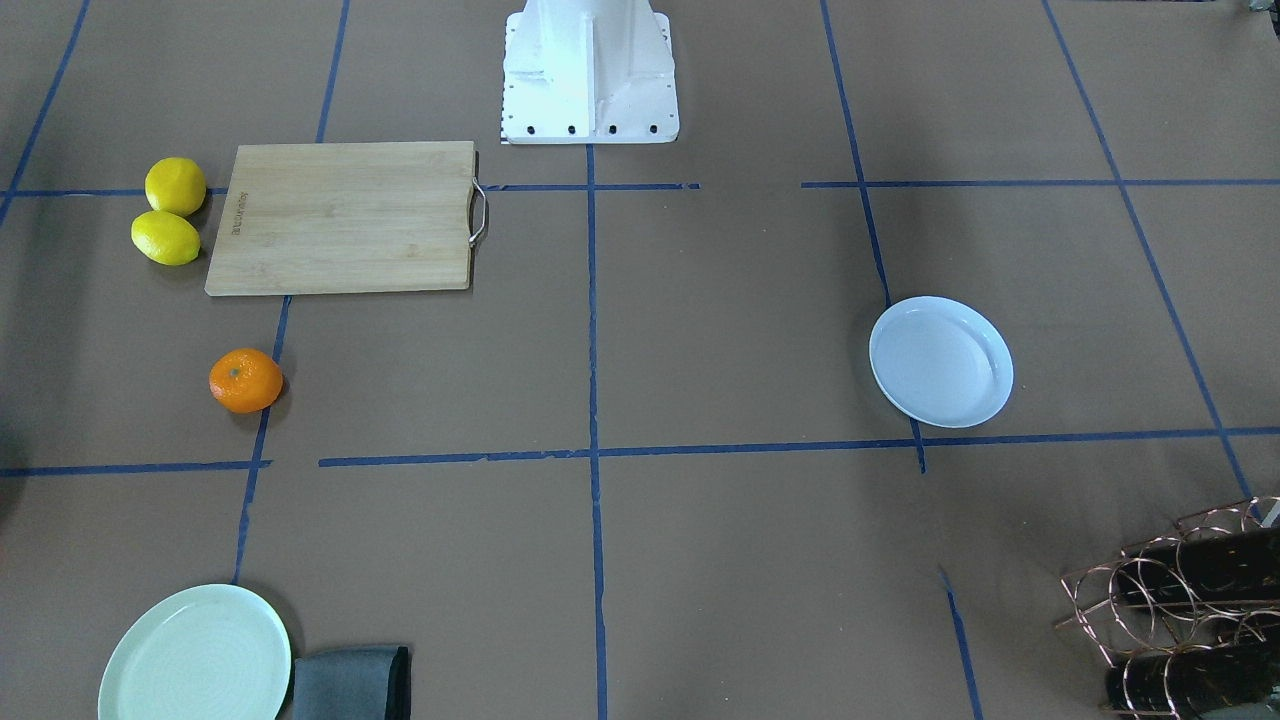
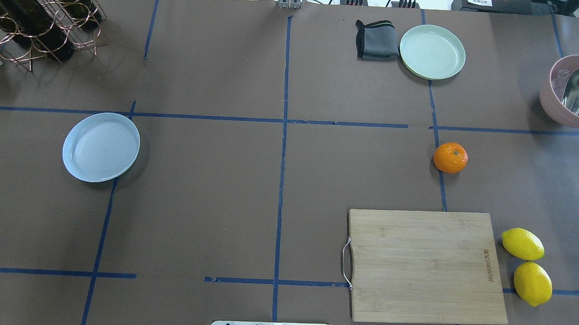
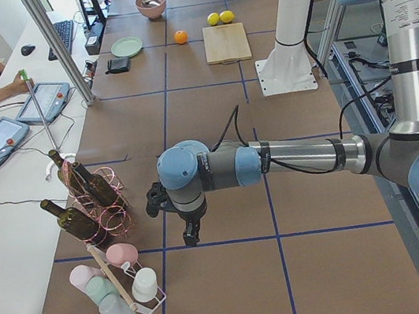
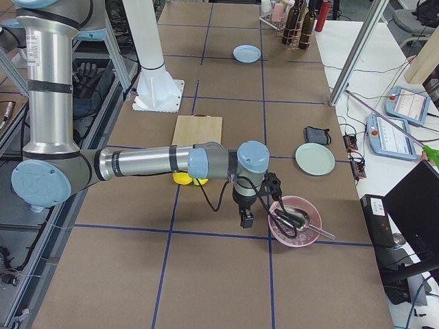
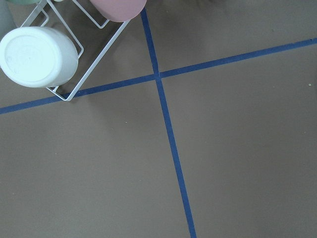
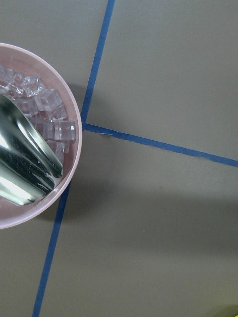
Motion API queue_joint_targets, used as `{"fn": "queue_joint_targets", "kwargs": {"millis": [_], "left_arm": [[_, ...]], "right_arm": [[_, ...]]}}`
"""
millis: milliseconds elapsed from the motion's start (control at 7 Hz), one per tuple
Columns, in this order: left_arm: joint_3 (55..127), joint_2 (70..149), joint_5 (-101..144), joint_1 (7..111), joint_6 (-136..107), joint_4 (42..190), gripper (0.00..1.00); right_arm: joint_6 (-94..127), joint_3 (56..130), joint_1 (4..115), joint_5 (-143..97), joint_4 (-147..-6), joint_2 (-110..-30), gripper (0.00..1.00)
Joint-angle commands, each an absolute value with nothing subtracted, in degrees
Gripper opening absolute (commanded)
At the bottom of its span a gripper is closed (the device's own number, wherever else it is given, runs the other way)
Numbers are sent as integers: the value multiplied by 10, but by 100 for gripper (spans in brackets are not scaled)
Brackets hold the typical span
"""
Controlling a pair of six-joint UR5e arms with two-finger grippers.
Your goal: Pick orange to plate
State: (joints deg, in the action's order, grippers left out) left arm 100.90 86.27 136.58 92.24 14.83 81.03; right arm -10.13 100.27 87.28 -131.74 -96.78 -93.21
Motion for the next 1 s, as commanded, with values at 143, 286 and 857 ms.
{"fn": "queue_joint_targets", "kwargs": {"millis": [143,286,857], "left_arm": [[1025,864,1368,922,149,799,100],[1027,867,1351,918,149,801,100],[998,861,1474,884,144,874,100]], "right_arm": [[-102,1002,871,-1324,-968,-933,100],[-102,1002,871,-1336,-968,-933,100],[-100,1001,861,-1349,-939,-923,100]]}}
